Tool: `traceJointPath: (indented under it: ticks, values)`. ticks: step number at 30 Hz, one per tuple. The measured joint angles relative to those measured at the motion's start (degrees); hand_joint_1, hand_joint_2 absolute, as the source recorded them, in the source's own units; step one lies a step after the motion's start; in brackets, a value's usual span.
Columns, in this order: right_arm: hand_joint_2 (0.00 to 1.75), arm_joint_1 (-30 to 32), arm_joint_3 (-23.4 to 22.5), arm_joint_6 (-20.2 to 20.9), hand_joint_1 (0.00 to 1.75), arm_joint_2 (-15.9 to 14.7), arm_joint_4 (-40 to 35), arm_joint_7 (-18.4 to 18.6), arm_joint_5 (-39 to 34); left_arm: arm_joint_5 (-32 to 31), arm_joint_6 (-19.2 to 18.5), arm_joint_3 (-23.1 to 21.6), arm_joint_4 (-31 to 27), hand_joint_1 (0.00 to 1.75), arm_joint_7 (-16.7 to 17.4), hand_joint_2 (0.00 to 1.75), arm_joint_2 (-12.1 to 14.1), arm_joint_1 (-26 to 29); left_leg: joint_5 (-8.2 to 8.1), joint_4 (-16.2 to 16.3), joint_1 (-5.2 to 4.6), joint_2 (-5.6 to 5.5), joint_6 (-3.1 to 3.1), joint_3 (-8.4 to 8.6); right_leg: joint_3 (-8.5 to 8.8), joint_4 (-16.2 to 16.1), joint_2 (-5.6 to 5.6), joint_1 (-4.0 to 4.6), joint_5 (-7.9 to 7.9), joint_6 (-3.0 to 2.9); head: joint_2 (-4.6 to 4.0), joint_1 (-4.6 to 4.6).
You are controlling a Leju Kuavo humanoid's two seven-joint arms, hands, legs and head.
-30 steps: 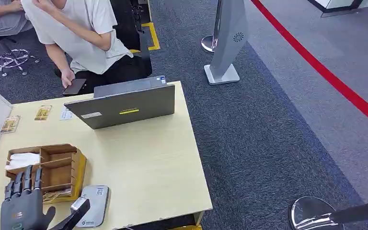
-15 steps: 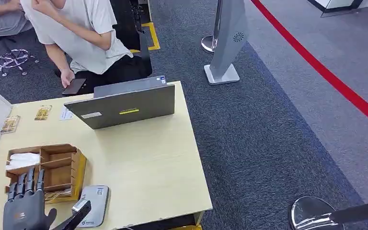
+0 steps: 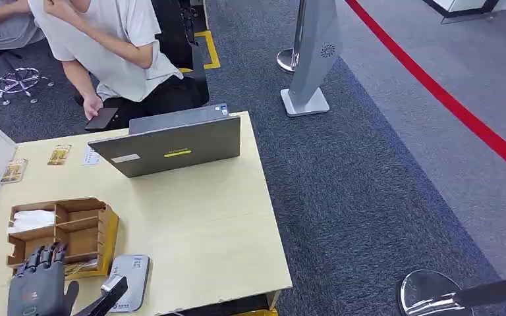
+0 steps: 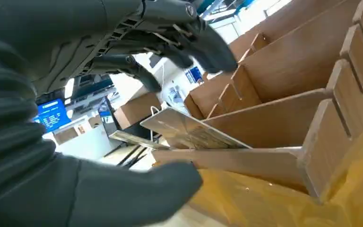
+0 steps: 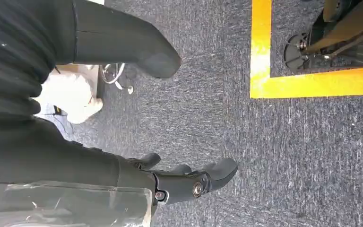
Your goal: Pass the card to the sensor for recognition and then transmit it.
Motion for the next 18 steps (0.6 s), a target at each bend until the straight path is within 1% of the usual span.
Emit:
traceJointPath:
  ticks: [18]
  values:
    - [1.75, -0.11, 0.02, 0.00, 0.00, -0.17, 0.15, 0.00, 0.00, 1.44, -0.35, 0.02, 0.15, 1.75, -0.68, 1.75, 0.00, -0.82, 0.00, 0.00, 0.00, 0.00, 0.00, 0.01, 0.00, 0.00, 0.00, 0.00, 0.00, 0.00, 0.00, 0.00]
